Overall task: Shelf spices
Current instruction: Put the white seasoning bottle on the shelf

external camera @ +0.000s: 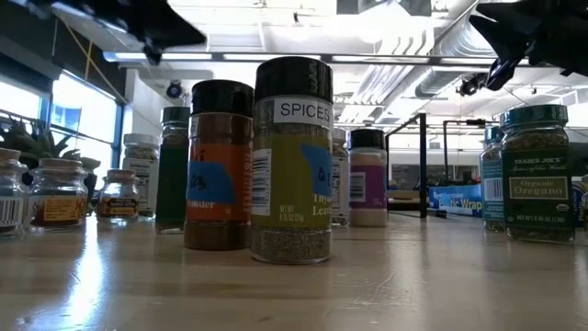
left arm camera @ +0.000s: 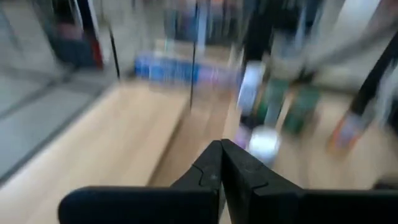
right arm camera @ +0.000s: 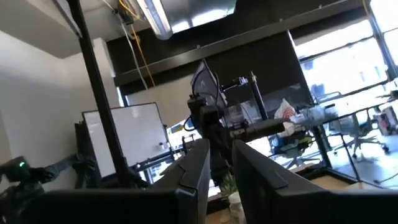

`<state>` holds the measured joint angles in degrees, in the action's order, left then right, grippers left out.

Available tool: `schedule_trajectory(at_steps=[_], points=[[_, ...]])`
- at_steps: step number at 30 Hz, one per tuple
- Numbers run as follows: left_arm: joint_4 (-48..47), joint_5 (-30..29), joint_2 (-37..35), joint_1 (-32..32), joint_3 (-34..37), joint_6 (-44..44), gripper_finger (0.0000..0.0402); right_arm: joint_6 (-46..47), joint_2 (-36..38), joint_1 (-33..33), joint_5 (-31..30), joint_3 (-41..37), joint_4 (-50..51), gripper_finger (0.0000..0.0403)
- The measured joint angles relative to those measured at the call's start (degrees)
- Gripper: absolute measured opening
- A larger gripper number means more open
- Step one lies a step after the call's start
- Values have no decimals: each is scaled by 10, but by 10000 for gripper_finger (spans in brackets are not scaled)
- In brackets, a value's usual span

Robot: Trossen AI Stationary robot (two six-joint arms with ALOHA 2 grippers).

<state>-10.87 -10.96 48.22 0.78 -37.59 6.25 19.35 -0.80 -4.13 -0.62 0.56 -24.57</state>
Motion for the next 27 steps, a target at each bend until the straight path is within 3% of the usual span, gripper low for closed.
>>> schedule_trajectory(at_steps=[7, 11, 13, 21, 27], points=[[-247, 110, 180, -1, -176, -125, 1, 12, 0, 0, -6, 0, 14, 66], [-335, 234, 248, 16, -242, -211, 9, 12, 0, 0, -15, 0, 26, 66], [-361, 265, 284, 26, -272, -238, 21, 10, 0, 0, -15, 0, 30, 66], [-366, 147, 354, 30, -314, -264, 46, -1, 0, 0, -19, 0, 57, 66], [-396, 146, 365, 30, -314, -326, 89, 1, 0, 0, -19, 0, 80, 66]])
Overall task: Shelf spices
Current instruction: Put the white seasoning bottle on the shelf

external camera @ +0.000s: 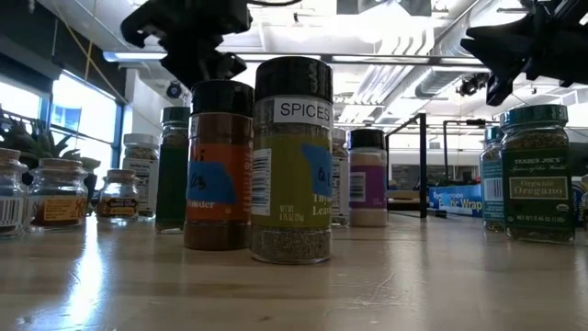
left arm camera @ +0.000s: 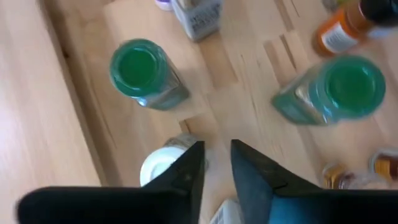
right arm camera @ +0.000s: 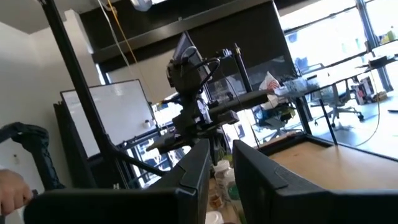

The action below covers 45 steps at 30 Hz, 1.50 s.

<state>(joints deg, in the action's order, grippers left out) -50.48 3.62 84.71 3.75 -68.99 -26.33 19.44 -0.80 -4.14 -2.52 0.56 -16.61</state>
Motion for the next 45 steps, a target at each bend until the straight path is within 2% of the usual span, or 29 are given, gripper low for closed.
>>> schedule_trajectory(at_steps=[10, 14, 21, 27, 31, 38, 45], points=[[-8, -40, 6, 19, 0, -33, 264, -4, 0, 0, -5, 0, 7, 66], [-12, -31, 34, 43, 0, -47, 293, -4, 0, 0, -7, 0, 9, 66], [-29, -26, 90, 54, 0, -98, 296, 0, 0, 0, -7, 0, 9, 66], [-28, -27, 116, 52, 0, -79, 291, 0, 0, 0, -7, 0, 9, 66], [-27, -27, 122, 52, 0, -56, 269, 0, 0, 0, -7, 0, 9, 66], [-24, -23, 117, 53, 0, -12, 196, 0, 0, 0, -7, 0, 9, 66], [-47, -5, 117, 59, -20, 34, 194, 0, 0, 0, -7, 0, 9, 66]])
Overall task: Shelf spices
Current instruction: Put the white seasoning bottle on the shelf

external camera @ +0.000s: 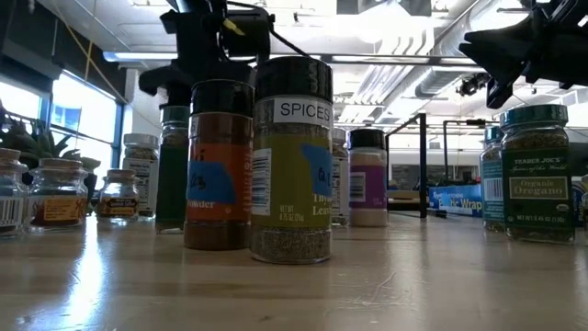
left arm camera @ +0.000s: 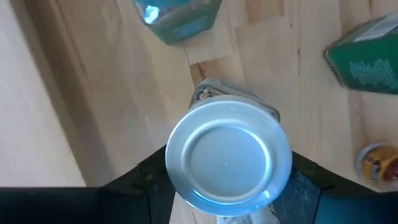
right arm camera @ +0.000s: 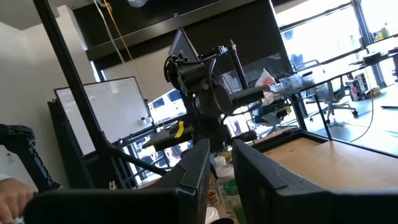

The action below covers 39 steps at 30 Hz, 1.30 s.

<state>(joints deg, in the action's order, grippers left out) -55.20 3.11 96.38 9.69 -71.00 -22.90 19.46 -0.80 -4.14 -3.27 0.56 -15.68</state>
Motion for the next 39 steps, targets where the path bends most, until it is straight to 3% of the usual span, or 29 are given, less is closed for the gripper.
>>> schedule_trajectory(at_steps=[6, 10, 21, 28, 39], points=[[-21, -6, 0, 13, -50, 15, 193, 0, 0, 0, 0, 0, 0, 66], [-67, -52, 0, 31, -82, 28, 191, 0, 0, 0, 0, 0, 0, 66], [-70, -80, 21, 189, -152, 67, 188, 1, 0, 0, 0, 0, 0, 66], [-66, -45, 91, 260, -227, 38, 187, 0, 0, 0, 0, 0, -6, 66], [-98, -47, 171, 308, -319, -16, 186, 1, 0, 0, -15, 0, -9, 66]])
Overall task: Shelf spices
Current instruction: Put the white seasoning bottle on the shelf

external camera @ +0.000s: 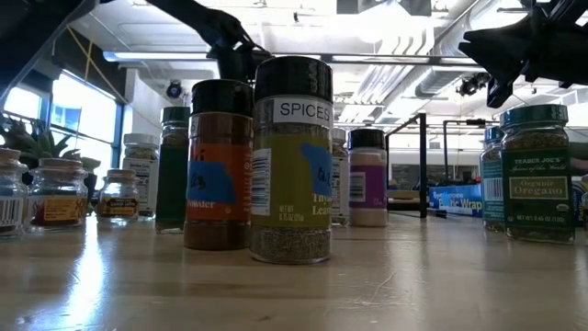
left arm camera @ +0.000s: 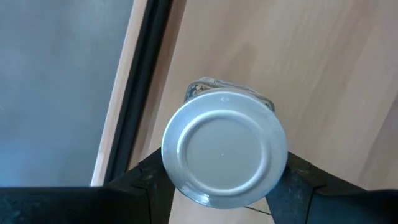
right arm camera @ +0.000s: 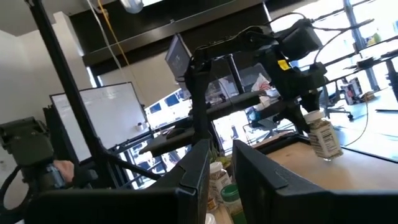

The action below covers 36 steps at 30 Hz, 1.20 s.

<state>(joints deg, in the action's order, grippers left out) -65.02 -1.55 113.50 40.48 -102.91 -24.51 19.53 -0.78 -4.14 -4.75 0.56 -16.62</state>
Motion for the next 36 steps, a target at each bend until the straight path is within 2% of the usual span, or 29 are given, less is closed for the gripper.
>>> schedule_trajectory(at_steps=[8, 24, 36], points=[[-10, 11, 13, 27, -1, -16, 190, 0, 0, 0, -8, 0, -4, 66], [-2, 29, 13, 27, 0, -32, 199, 2, 0, 0, -8, 0, -4, 66], [16, 29, 13, 27, 0, -42, 263, 2, 0, 0, -8, 0, -4, 66]])
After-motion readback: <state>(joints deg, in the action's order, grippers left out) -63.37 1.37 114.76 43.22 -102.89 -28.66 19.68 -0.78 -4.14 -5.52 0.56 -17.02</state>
